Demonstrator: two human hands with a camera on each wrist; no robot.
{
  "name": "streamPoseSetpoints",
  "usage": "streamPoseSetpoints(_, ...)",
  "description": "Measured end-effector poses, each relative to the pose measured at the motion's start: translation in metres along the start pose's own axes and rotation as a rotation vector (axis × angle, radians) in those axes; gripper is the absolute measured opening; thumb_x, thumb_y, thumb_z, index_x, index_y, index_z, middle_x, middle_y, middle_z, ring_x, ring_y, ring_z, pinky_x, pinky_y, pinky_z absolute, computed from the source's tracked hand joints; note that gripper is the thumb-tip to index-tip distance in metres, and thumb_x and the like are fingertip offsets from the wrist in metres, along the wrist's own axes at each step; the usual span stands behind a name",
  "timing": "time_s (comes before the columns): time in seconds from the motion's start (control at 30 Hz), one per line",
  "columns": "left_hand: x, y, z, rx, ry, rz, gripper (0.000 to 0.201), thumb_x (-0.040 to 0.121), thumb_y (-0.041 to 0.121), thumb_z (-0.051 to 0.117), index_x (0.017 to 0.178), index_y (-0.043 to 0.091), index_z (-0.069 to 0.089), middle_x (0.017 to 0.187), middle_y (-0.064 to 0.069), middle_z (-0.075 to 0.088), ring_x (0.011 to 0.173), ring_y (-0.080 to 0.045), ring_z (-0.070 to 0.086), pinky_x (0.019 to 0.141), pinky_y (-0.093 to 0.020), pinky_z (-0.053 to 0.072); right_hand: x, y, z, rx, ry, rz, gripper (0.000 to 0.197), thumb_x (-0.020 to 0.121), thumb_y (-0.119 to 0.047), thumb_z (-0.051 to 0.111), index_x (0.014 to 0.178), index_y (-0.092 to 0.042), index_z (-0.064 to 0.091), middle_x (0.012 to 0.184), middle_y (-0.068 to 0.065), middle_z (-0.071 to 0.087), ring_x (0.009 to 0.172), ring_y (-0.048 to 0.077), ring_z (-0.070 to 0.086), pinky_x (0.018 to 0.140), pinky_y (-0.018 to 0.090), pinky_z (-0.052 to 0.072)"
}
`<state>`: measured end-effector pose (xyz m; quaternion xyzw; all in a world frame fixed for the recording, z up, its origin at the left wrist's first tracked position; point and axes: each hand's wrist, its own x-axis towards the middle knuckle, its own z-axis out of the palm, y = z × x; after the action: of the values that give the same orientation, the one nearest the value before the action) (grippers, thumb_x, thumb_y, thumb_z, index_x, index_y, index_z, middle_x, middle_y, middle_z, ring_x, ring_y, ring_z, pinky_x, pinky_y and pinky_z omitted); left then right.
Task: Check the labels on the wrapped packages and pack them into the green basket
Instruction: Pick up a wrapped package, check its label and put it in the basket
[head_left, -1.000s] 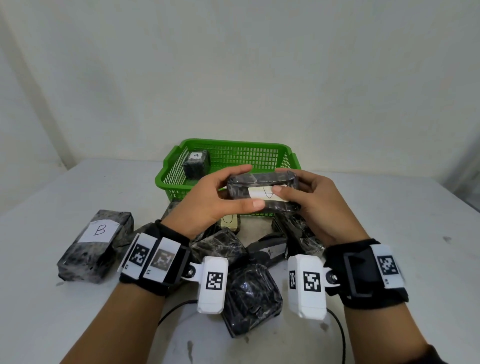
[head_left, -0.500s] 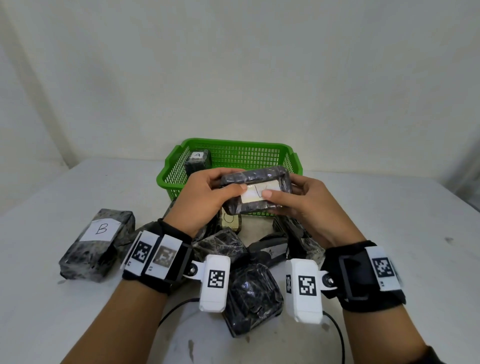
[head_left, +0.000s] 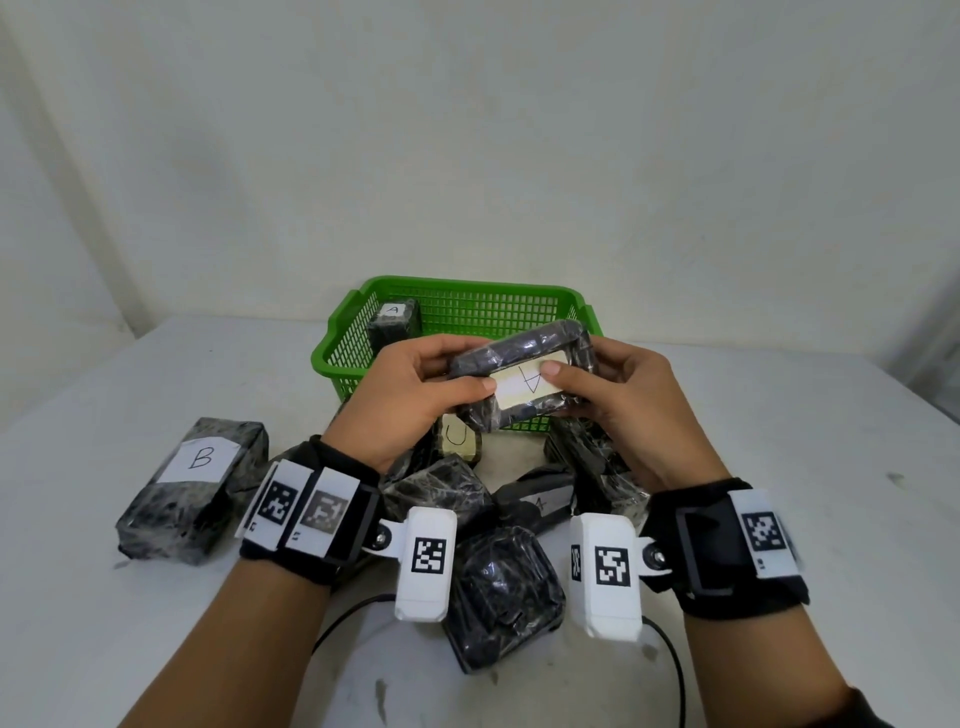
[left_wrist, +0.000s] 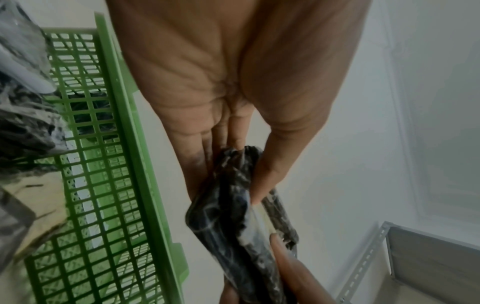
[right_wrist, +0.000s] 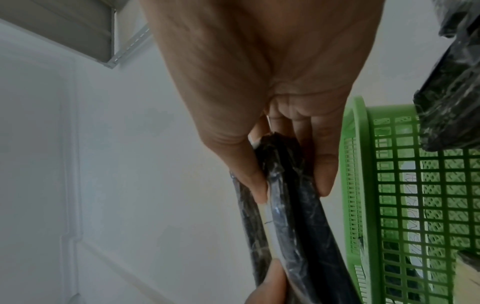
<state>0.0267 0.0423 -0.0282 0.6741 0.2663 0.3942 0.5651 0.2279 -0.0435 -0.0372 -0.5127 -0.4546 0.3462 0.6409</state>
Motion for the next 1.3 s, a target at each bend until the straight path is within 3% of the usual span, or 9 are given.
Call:
streamPoseSetpoints(0.07,0.0,0.0,0.0,0.006,0.016,0.0,0.037,0.082,-0.005,0.073,0.113,0.015,0.071,0.104,-0.004,0.077,0.089,-0.015,0.073,0.069,-0.018,0.057,0.0,0.0,0.001,0.007,-0.006,-0.004,0.047,0.083,-0.011,0.082,0.128,-0.005,0.07,0.112,0.009,0.08,0.106,0.027,0.077,0.082,0.033,0.061)
streamPoseSetpoints(0.27,-0.003,0.005,-0.003,0.17,-0.011,0.074,0.047,0.078,0.01,0.082,0.121,0.026,0.07,0.118,0.005,0.072,0.105,-0.011,0.071,0.092,-0.031,0.057,0.003,-0.002,-0.002,-0.055,0.08,-0.099,0.051,0.079,-0.011,0.089,0.127,-0.012,0.072,0.113,0.008,0.079,0.112,0.026,0.074,0.096,0.044,0.06)
streamPoseSetpoints(0.4,-0.002,0.003,-0.002,0.178,0.0,0.065,0.048,0.08,0.008,0.079,0.123,0.028,0.07,0.118,0.003,0.073,0.103,-0.013,0.072,0.094,-0.035,0.057,0.0,-0.008,0.005,0.075,-0.006,-0.085,0.057,0.073,-0.026,0.092,0.124,-0.011,0.074,0.114,0.007,0.079,0.108,0.022,0.074,0.094,0.041,0.058)
streamPoseSetpoints(0.53,-0.002,0.002,-0.001,0.179,0.037,0.061,0.043,0.079,0.006,0.081,0.116,0.024,0.07,0.112,0.003,0.074,0.098,-0.013,0.073,0.088,-0.028,0.057,-0.005,-0.017,0.01,0.174,-0.08,-0.023,0.036,0.099,-0.036,0.061,0.119,-0.009,0.075,0.108,0.007,0.077,0.101,0.019,0.069,0.089,0.036,0.056)
streamPoseSetpoints(0.67,-0.001,0.0,0.001,0.183,0.096,0.089,0.041,0.077,0.006,0.082,0.113,0.021,0.068,0.107,0.004,0.074,0.096,-0.011,0.072,0.077,-0.015,0.056,-0.009,-0.017,0.012,0.19,-0.131,0.186,0.029,0.098,-0.043,0.058,0.096,-0.03,0.083,0.108,0.009,0.075,0.106,0.032,0.072,0.101,0.049,0.057)
streamPoseSetpoints(0.8,0.0,0.0,0.002,0.188,0.09,0.083,0.045,0.077,0.004,0.082,0.115,0.02,0.063,0.111,0.001,0.072,0.103,-0.014,0.07,0.089,-0.028,0.058,-0.01,-0.017,0.016,0.224,-0.202,0.312,0.047,0.086,-0.05,0.073,0.122,-0.02,0.072,0.121,0.02,0.072,0.106,0.042,0.074,0.1,0.052,0.059)
streamPoseSetpoints(0.93,-0.001,0.002,0.0,0.153,-0.082,0.024,0.073,0.066,0.041,0.087,0.13,0.024,0.057,0.126,0.003,0.067,0.117,-0.012,0.065,0.107,-0.041,0.048,-0.009,-0.015,0.019,0.138,-0.222,0.208,0.027,0.082,-0.038,0.078,0.099,-0.017,0.082,0.11,0.01,0.079,0.1,0.02,0.075,0.104,0.041,0.056)
streamPoseSetpoints(1.07,-0.005,0.005,0.002,0.117,-0.165,-0.026,0.088,0.062,0.068,0.078,0.135,0.023,0.056,0.131,0.005,0.066,0.124,-0.011,0.06,0.112,-0.043,0.042,-0.01,-0.014,0.023,0.066,-0.201,0.1,0.035,0.071,-0.038,0.09,0.098,-0.017,0.084,0.114,0.009,0.08,0.115,0.024,0.073,0.114,0.048,0.049)
streamPoseSetpoints(1.3,0.001,0.004,0.004,-0.055,-0.001,-0.062,0.061,0.061,0.044,0.072,0.111,0.01,0.066,0.119,-0.011,0.069,0.11,-0.02,0.067,0.104,-0.043,0.05,-0.009,-0.013,0.023,0.087,-0.221,0.157,0.037,0.083,-0.043,0.073,0.11,-0.018,0.079,0.117,0.004,0.079,0.111,0.019,0.071,0.11,0.039,0.05)
